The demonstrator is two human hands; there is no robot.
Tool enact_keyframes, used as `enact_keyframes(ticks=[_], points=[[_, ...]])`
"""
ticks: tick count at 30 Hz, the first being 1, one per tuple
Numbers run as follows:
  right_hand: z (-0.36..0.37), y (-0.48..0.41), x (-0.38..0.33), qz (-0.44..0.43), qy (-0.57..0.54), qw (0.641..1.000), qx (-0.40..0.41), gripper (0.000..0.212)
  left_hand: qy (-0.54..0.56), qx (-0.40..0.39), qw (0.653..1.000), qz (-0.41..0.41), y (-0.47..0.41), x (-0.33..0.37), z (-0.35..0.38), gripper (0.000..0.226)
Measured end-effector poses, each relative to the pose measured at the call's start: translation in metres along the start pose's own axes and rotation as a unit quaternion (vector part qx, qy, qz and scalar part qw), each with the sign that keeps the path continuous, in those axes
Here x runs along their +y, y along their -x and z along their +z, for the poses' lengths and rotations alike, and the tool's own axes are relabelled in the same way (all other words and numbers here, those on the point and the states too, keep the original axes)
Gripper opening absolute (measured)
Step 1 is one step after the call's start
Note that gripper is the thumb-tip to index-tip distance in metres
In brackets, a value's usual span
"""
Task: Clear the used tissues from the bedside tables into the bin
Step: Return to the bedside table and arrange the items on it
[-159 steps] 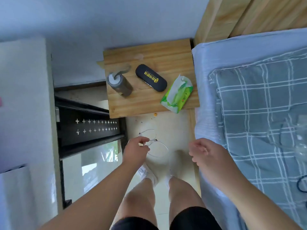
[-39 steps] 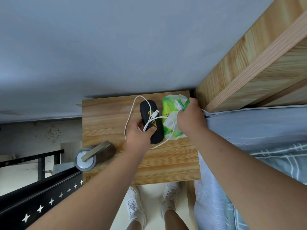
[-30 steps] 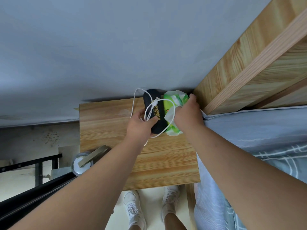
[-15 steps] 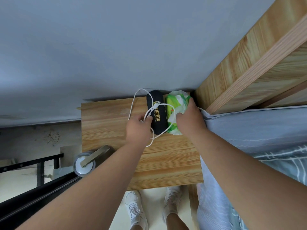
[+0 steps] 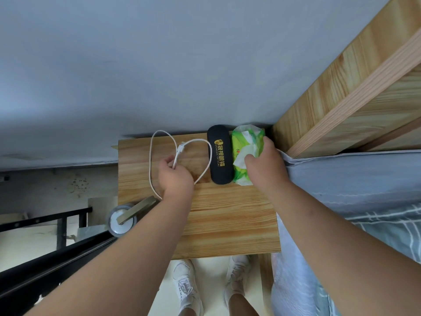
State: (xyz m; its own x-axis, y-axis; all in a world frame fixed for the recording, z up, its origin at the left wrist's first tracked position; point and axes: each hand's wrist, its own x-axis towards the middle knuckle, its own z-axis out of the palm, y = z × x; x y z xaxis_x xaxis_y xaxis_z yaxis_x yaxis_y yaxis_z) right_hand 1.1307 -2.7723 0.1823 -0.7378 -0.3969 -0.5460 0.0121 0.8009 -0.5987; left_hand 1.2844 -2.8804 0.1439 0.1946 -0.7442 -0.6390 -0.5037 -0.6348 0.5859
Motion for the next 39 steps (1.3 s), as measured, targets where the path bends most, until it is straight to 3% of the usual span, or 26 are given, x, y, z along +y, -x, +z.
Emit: enact_keyframes(ticks=[5, 11, 16, 21, 28, 31, 34, 37, 39], points=[[0.001, 0.000, 0.004, -0.009, 0.003, 1.000, -0.001, 0.062, -0.021, -0.034, 0.999, -0.006, 0.000, 0.002, 0.004, 0.054], [0.000, 0.002, 0.003, -0.010, -0.008, 1.000, 0.001, 0.061, -0.134, -0.102, 0.984, 0.065, 0.016, 0.000, -0.004, 0.069], [-0.002, 0.004, 0.000, -0.010, -0.009, 1.000, 0.000, 0.064, -0.249, 0.002, 0.955, 0.164, 0.005, 0.002, -0.012, 0.095], [-0.002, 0.003, 0.002, -0.016, -0.008, 1.000, -0.005, 0.063, -0.191, 0.026, 0.978, 0.086, -0.014, 0.001, -0.006, 0.118], [-0.001, 0.002, 0.005, -0.020, 0.000, 1.000, -0.006, 0.062, -0.140, 0.038, 0.986, 0.081, -0.019, -0.002, -0.004, 0.106], [-0.001, 0.001, 0.004, -0.018, -0.003, 1.000, -0.004, 0.061, -0.101, -0.008, 0.993, 0.064, -0.015, 0.000, -0.002, 0.076], [0.000, 0.000, 0.005, -0.020, 0.000, 1.000, -0.003, 0.059, -0.062, -0.058, 0.994, 0.068, -0.011, 0.003, 0.004, 0.025], [0.001, -0.001, 0.006, -0.022, 0.002, 1.000, -0.004, 0.057, -0.073, -0.092, 0.988, 0.096, -0.009, 0.004, 0.013, 0.018], [0.003, -0.002, 0.008, -0.022, 0.004, 1.000, -0.005, 0.056, -0.071, -0.113, 0.987, 0.090, -0.006, 0.005, 0.016, 0.031]])
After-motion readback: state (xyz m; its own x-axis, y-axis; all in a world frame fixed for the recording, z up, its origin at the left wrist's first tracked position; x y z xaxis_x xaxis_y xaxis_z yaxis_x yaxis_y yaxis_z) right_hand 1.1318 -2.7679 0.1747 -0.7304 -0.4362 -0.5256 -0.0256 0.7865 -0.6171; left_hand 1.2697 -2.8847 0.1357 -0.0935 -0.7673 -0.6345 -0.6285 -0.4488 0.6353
